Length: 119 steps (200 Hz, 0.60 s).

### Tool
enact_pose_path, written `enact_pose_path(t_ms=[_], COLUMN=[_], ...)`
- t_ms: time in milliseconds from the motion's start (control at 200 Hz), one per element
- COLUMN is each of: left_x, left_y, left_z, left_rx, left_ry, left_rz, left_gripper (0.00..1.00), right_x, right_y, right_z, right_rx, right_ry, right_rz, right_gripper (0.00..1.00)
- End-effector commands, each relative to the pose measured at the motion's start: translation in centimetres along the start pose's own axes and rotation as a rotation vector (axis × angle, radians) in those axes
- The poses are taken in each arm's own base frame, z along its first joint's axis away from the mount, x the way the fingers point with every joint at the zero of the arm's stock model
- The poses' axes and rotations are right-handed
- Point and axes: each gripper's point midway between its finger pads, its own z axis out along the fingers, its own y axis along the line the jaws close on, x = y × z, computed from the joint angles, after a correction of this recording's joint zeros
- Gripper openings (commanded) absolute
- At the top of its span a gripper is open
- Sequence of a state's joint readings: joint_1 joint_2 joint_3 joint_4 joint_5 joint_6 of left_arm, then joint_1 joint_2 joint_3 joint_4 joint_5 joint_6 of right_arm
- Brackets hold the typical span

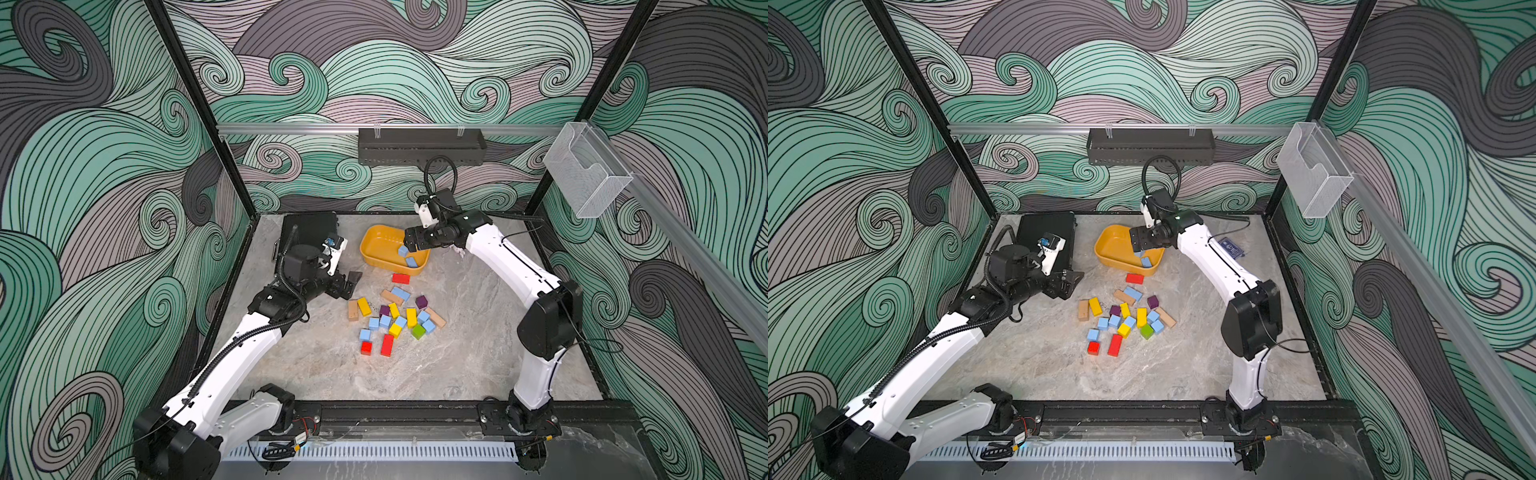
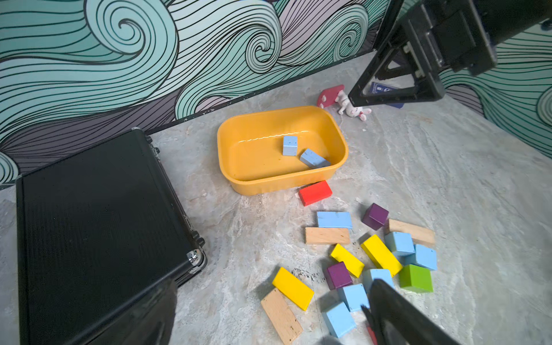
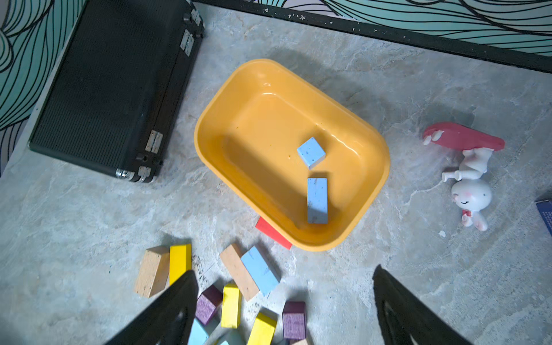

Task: Pick out the blue building blocks
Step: Pick up the building block from the center of the board.

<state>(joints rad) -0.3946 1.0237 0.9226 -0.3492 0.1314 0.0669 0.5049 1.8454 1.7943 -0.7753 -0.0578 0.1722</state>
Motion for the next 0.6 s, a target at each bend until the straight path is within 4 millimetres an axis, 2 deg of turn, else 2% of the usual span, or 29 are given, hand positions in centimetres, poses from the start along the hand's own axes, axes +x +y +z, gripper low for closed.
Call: enact_pose_path(t_ms=[0,270,590], left_x=[0.5,1.9,4.2], left_y=[-1.5,-3.1,-4.6], left_z=[-1.2,-2.5,-2.9], left_rx=[0.078,0.157,0.231], left_ry=[0.002,-0.002,0.022], left_rz=[0.029,0.046,0.039], left_gripper=[0.99,0.99,0.99], right_x=[0.2,4.0,11.4], right_y=[1.1,1.2,-0.3], right_z=[-2.3,-5.1,-5.9], right_rx=[-0.043,-0.045,0.006], right_ry=[-0.033,0.006,0.134], right_rz=[-0.005,-0.013,0.000], right_gripper=[0.99,0.99,0.99])
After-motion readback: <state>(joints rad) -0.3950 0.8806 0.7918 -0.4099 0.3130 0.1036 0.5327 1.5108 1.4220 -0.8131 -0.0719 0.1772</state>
